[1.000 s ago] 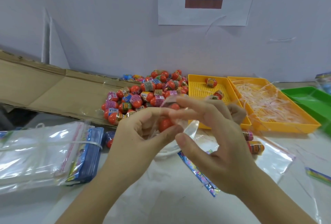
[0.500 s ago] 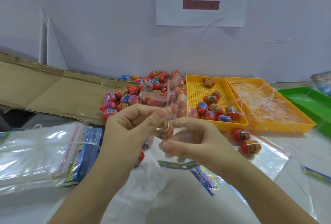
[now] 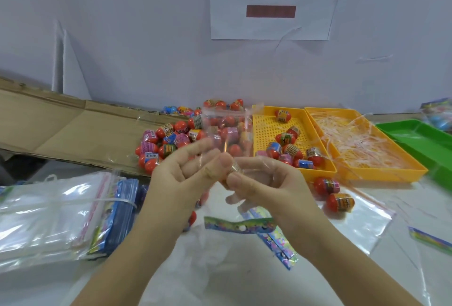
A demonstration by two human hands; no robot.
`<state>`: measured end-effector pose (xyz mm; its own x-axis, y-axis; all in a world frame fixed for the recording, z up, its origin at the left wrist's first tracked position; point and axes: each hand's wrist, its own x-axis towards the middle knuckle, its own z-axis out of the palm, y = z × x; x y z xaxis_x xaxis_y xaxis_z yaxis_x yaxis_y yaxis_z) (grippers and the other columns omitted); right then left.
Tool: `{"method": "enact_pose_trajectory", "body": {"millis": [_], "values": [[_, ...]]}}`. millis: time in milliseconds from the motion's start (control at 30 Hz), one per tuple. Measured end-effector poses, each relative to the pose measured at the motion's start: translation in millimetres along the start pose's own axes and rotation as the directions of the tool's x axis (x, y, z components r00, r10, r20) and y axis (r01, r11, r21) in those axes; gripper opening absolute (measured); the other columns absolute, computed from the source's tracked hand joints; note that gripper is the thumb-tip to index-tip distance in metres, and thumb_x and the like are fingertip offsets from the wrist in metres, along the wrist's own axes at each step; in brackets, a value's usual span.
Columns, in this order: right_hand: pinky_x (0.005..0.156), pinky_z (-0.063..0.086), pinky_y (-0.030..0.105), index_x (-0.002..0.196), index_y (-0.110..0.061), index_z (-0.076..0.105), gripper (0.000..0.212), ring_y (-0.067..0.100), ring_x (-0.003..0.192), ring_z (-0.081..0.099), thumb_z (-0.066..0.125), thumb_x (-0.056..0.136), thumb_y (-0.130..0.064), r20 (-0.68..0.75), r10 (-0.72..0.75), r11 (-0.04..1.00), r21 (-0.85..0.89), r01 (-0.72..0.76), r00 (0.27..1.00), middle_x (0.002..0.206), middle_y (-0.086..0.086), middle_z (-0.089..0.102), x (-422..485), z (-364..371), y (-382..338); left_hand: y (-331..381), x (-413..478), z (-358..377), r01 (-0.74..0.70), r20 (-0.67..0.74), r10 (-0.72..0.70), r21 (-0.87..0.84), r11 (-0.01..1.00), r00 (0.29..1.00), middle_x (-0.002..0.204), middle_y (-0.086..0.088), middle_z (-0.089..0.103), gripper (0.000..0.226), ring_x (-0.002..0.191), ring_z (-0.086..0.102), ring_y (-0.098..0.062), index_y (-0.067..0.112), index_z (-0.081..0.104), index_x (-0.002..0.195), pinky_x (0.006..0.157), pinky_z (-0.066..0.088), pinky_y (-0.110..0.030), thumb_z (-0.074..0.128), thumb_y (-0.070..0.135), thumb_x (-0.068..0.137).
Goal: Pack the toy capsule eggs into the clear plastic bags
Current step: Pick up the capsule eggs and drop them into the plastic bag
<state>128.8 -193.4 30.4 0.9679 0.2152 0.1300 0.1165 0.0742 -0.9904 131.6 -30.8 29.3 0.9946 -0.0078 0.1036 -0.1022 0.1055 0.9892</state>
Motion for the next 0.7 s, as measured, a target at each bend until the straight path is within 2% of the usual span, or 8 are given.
{"method": "enact_pose_trajectory", "body": {"millis": [33, 100, 167, 233, 400, 533, 633, 700], "values": [[0.058, 0.056, 0.031, 0.092, -0.021, 0.076, 0.044, 0.023, 0.073, 0.072, 0.087, 0.054, -0.042, -0.010, -0.001, 1.000, 0.025, 0.001, 1.000, 0.087, 0.006, 0.075, 0.1, -1.0, -0.5, -1.9, 1.1, -0.4, 0.053, 0.063, -0.053, 0.006, 0.999, 0.997, 0.098, 0.004, 0.077, 0.081, 0.090, 0.074, -0.016, 0.028, 0.073, 0.104, 0.078, 0.057, -0.034, 0.084, 0.072, 0.037], [0.055, 0.055, 0.029, 0.085, -0.024, 0.078, 0.036, 0.020, 0.078, 0.071, 0.084, 0.054, -0.042, -0.021, 0.004, 0.997, 0.072, -0.002, 1.000, 0.088, 0.004, 0.075, 0.0, -1.2, -1.0, -4.3, 1.5, 0.9, 0.090, 0.170, -0.093, 0.023, 0.996, 0.981, 0.094, 0.001, 0.077, 0.055, 0.089, 0.073, -0.012, 0.030, 0.079, 0.091, 0.075, 0.056, -0.024, 0.084, 0.064, 0.048], [0.052, 0.053, 0.028, 0.083, -0.024, 0.078, 0.033, 0.019, 0.079, 0.071, 0.080, 0.053, -0.040, -0.039, 0.021, 0.994, 0.104, -0.017, 0.999, 0.086, 0.005, 0.074, 0.0, -0.7, 0.1, -5.6, 2.2, 2.7, 0.099, 0.192, -0.094, -0.019, 0.995, 0.977, 0.093, -0.004, 0.077, 0.037, 0.087, 0.074, -0.015, 0.026, 0.080, 0.087, 0.073, 0.057, -0.021, 0.090, 0.047, 0.058], [0.053, 0.054, 0.028, 0.084, -0.021, 0.078, 0.034, 0.023, 0.080, 0.071, 0.081, 0.053, -0.037, -0.063, 0.030, 0.996, 0.091, -0.024, 0.998, 0.087, 0.008, 0.074, 0.6, -1.3, 1.3, -9.2, 3.4, 2.1, 0.113, 0.180, -0.096, -0.089, 0.990, 0.979, 0.093, -0.009, 0.077, 0.038, 0.088, 0.074, -0.020, 0.019, 0.081, 0.088, 0.073, 0.058, -0.023, 0.085, 0.038, 0.056], [0.056, 0.057, 0.028, 0.091, -0.019, 0.075, 0.033, 0.018, 0.073, 0.072, 0.079, 0.059, -0.025, -0.050, -0.003, 0.997, 0.075, 0.007, 0.999, 0.080, 0.003, 0.074, 1.7, -3.2, -0.3, -8.5, 1.5, 5.1, 0.095, 0.117, -0.078, -0.149, 0.984, 0.990, 0.084, -0.009, 0.077, 0.035, 0.075, 0.073, -0.017, 0.018, 0.081, 0.080, 0.066, 0.058, -0.023, 0.078, 0.039, 0.052], [0.068, 0.056, 0.025, 0.113, -0.025, 0.064, 0.048, 0.019, 0.082, 0.071, 0.083, 0.068, -0.021, 0.058, -0.001, 0.999, 0.042, -0.002, 0.998, 0.095, 0.002, 0.075, 3.1, -3.5, -2.9, -2.9, 5.0, -2.0, 0.081, -0.030, -0.087, -0.177, 0.981, 0.996, 0.075, -0.009, 0.075, 0.030, 0.059, 0.070, -0.015, 0.017, 0.078, 0.067, 0.054, 0.058, -0.030, 0.074, 0.042, 0.051], [0.069, 0.057, 0.027, 0.113, -0.028, 0.061, 0.037, 0.014, 0.088, 0.070, 0.075, 0.080, -0.021, -0.059, -0.034, 0.999, -0.011, 0.034, 0.998, 0.099, -0.002, 0.073, 10.5, -7.3, -3.3, 4.0, 9.1, -11.5, 0.029, -0.133, -0.060, -0.227, 0.973, 0.989, 0.077, -0.007, 0.076, 0.024, 0.060, 0.070, -0.014, 0.015, 0.077, 0.069, 0.047, 0.054, -0.027, 0.072, 0.037, 0.063], [0.069, 0.059, 0.029, 0.110, -0.030, 0.062, 0.029, 0.011, 0.085, 0.067, 0.068, 0.086, -0.015, -0.127, -0.031, 0.988, -0.157, 0.011, 0.991, 0.095, -0.006, 0.071, 18.5, -10.9, -0.3, 7.8, 12.4, -18.6, 0.022, -0.194, -0.083, -0.298, 0.954, 0.978, 0.074, -0.003, 0.074, 0.018, 0.062, 0.071, -0.015, 0.017, 0.075, 0.069, 0.046, 0.052, -0.026, 0.070, 0.034, 0.073]]}}
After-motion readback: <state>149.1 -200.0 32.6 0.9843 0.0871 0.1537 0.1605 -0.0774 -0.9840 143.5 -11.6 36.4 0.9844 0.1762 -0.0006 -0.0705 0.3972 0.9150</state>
